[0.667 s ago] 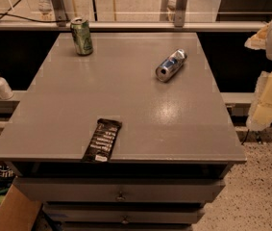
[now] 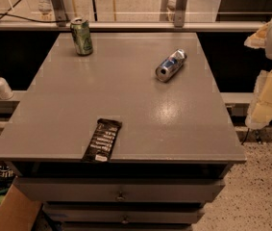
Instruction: Move redbull can near rxbar chocolate
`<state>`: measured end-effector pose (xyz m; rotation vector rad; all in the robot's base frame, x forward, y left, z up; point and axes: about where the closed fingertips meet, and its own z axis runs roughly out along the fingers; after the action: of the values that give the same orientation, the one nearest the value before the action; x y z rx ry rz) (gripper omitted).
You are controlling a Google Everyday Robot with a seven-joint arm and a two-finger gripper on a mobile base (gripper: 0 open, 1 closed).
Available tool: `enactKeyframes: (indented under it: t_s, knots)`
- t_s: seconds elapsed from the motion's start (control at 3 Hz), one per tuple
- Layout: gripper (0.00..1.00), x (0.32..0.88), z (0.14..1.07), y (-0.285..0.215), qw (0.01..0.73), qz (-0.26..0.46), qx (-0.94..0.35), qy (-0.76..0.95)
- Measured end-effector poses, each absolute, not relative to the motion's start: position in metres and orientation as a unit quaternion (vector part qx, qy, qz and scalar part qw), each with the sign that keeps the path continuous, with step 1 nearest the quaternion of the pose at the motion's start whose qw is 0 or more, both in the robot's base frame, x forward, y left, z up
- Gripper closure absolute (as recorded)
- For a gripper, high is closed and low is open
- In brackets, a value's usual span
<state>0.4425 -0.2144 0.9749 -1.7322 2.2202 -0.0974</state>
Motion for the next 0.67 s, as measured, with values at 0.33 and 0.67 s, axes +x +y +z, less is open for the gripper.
enactKeyframes:
  t_s: [0.33, 0.67]
  knots:
    - [0.00, 0.519, 0.950, -0.177, 0.195, -0.030, -0.664, 0.721]
    - [0.00, 0.566, 0.947, -0.163, 0.214, -0.039, -0.696, 0.684]
